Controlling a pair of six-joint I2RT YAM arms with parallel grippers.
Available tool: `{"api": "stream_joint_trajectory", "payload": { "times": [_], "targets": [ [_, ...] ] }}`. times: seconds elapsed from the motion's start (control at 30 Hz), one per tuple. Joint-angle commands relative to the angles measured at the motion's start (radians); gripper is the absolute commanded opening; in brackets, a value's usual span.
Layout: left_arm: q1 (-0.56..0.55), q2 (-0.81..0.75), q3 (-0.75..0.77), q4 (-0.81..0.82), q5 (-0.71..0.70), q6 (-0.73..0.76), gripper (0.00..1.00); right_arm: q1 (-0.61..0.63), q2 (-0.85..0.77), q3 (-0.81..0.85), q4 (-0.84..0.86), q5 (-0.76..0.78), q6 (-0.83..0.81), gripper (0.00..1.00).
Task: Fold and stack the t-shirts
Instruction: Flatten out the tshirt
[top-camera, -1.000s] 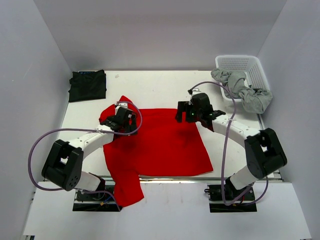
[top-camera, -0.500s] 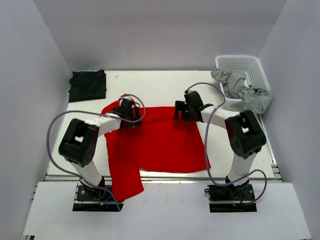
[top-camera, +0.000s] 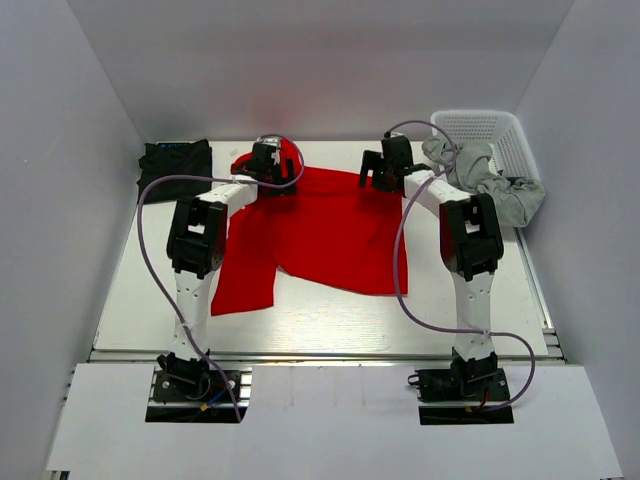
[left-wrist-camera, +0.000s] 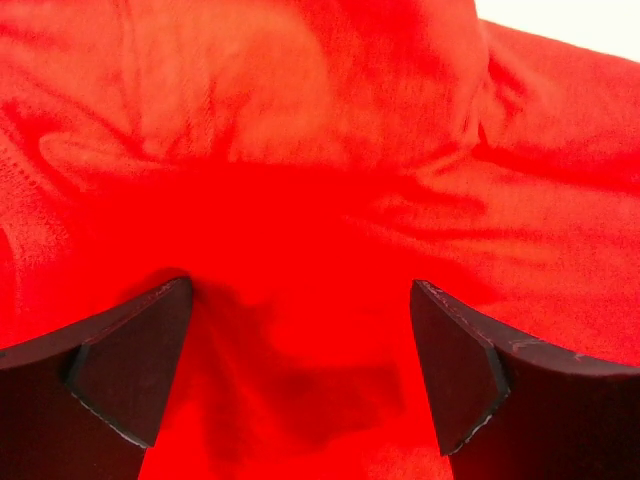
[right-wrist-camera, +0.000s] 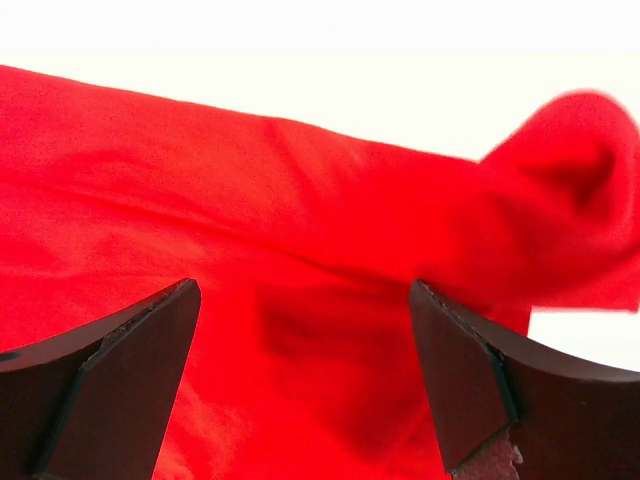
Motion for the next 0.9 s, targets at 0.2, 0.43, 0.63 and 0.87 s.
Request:
{"api": "stream_joint_trajectory", "payload": {
  "times": [0.2, 0.43, 0.63, 0.87],
  "targets": [
    [0.014, -0.356, -0.14, -0.058, 0.043, 0.081, 1.0, 0.008, -0.259, -0.075, 0.113, -0.148, -0.108, 0.9],
    [0.014, -0.775, -0.643, -0.185, -0.116, -0.203, 1.0, 0.008, -0.592, -0.545, 0.289, -0.191, -0.042, 0.9],
    [0.014, -1.111, -0.967, -0.372, -0.24, -0.472, 1.0, 0.008, -0.703, -0.677, 0.296, -0.23, -0.025, 0.9],
    [0.014, -1.315, -1.152, -0.517, -0.311, -0.621, 0.96, 0.005, -0.752, -0.722, 0.312, -0.265, -0.004, 0.9]
  ]
}}
